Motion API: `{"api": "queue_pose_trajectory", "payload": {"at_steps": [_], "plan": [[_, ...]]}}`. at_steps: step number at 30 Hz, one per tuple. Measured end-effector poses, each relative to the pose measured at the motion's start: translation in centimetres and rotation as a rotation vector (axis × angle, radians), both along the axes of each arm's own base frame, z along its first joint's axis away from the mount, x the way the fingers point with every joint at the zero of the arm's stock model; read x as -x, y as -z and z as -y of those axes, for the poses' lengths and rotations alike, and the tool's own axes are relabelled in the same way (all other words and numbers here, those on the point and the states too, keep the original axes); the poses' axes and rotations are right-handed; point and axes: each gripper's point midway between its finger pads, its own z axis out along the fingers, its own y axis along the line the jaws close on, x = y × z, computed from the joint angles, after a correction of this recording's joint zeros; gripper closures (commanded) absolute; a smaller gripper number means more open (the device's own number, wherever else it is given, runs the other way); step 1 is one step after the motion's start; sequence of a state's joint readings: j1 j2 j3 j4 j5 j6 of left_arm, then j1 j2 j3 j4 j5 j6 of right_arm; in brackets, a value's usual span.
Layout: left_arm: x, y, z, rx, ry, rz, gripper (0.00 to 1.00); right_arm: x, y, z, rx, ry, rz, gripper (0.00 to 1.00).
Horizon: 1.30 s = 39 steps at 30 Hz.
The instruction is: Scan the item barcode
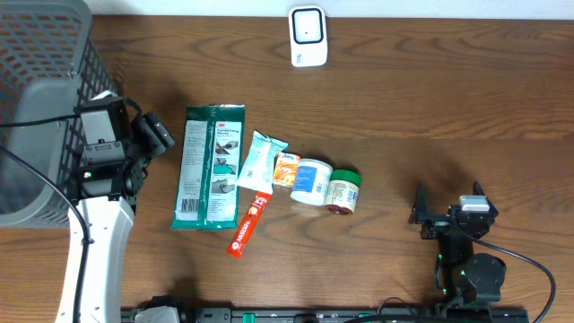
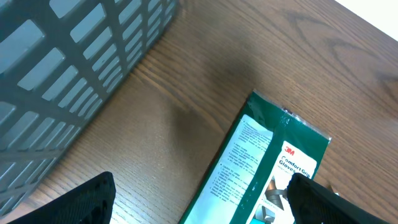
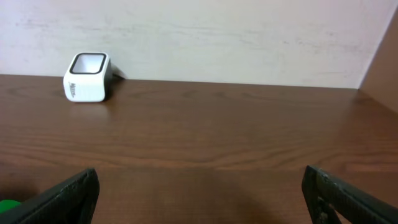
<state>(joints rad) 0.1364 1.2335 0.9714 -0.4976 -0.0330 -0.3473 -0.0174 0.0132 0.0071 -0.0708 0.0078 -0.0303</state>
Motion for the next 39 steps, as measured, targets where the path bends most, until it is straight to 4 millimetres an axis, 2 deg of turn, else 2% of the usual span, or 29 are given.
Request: {"api": "queue_pose_trajectory", "payload": {"at_steps": [14, 17, 19, 24, 27, 34, 39], "plan": [[0.0, 0.0, 0.0, 0.000, 0.000, 0.000, 0.12, 0.1, 0.3, -0.2, -0.027, -0.007, -0.023, 0.01], [0.0, 0.0, 0.0, 0.000, 0.000, 0.000, 0.12, 0.6, -0.2, -0.2, -0.029, -0.008, -0.059, 0.01], [0.0, 0.0, 0.0, 0.000, 0.000, -0.001, 0.12, 0.9, -1.7, -0.2, -0.036, -0.007, -0.053, 0.01], [0.0, 0.0, 0.0, 0.000, 0.000, 0.000, 0.12, 1.7, -8.9, -0.2, -0.073, -0.007, 0.032, 0.01], [0.0, 0.0, 0.0, 0.000, 0.000, -0.001, 0.12, 1.6, -11.6, -0.3, -0.085, -0.007, 0.014, 0.01], [0.0, 0.0, 0.0, 0.000, 0.000, 0.000, 0.12, -0.4, -13.2, -0.9, -0.103, -0.035, -0.221, 0.01], [0.0, 0.0, 0.0, 0.000, 0.000, 0.000, 0.12, -0.9, -14.3, -1.7, -0.122, -0.073, -0.423, 0.01]]}}
